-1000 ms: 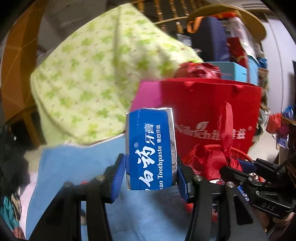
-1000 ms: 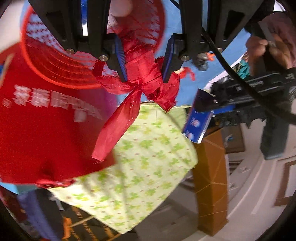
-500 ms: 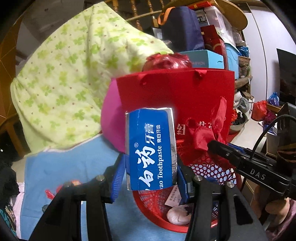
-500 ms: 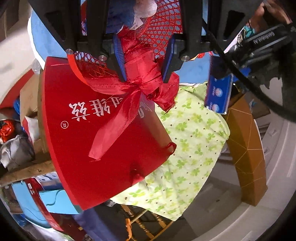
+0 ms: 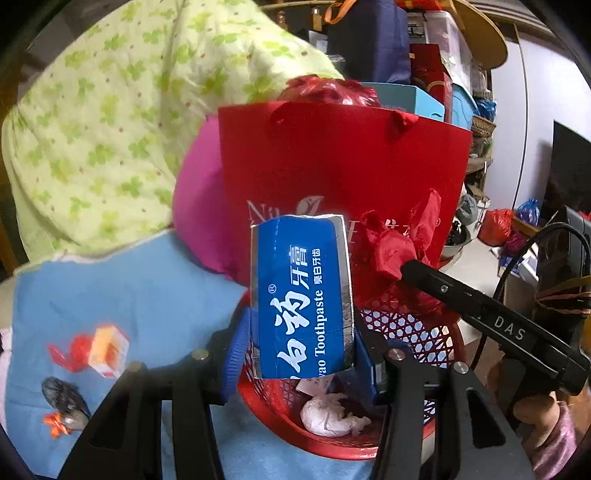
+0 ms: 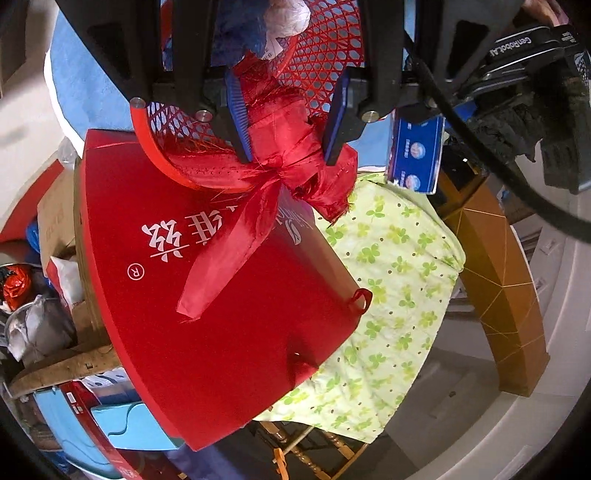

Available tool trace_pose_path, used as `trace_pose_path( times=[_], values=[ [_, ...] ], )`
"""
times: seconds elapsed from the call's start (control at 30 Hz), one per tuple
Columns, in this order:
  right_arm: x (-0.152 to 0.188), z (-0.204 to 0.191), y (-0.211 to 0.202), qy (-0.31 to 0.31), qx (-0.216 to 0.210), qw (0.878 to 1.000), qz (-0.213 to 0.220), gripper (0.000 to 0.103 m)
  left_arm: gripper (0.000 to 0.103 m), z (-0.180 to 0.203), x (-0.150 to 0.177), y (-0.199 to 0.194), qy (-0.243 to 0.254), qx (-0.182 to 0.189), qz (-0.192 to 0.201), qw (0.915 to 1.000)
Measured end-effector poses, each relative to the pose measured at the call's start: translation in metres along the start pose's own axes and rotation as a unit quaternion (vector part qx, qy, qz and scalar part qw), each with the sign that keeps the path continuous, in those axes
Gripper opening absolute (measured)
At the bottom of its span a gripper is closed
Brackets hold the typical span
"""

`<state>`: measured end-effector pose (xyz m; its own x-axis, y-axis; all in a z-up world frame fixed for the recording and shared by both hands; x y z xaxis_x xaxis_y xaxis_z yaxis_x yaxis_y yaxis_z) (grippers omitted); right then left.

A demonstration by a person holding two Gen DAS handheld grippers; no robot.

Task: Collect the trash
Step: 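Open left tool to drop the box while right tool drops the ribbon into basket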

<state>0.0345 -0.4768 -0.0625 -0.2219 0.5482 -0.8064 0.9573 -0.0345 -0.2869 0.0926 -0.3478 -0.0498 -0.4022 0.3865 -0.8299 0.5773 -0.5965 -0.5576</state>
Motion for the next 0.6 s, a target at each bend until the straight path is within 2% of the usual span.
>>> trace_pose_path(
  times=[0.1, 0.23, 0.47, 0.6],
  values=[
    [0.001, 0.003, 0.004, 0.009, 0.003, 1.000, -0.006, 0.046, 0.053, -0.002, 0.005, 0.005, -0.015, 0.023, -0.012, 0.9995],
    [0.003, 0.003, 0.007, 0.013, 0.011, 1.000, -0.014, 0.059, 0.059, -0.006, 0.011, 0.009, -0.024, 0.027, -0.019, 0.9992],
    [0.002, -0.005, 0.007, 0.001, 0.005, 1.000, -0.001, 0.060, 0.060, -0.026, 0.022, 0.002, -0.033, 0.009, -0.020, 0.9992],
    [0.002, -0.024, 0.008, -0.022, -0.009, 1.000, 0.008, 0.059, 0.060, -0.056, 0.038, -0.014, -0.038, -0.024, -0.020, 0.9988]
  ],
)
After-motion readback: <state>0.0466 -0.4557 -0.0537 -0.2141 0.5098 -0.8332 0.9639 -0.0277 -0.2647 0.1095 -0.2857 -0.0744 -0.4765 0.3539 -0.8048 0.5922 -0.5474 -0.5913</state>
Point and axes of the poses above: each gripper's, at about its wrist camera, not at the fingertips, and y roughly the way its jaws point, z to its right, x to its underside, the point moved 10 cm from there along y, roughly the way its jaws point, and after that the axes turned 1 degree about -y, right-handed, at the moved point
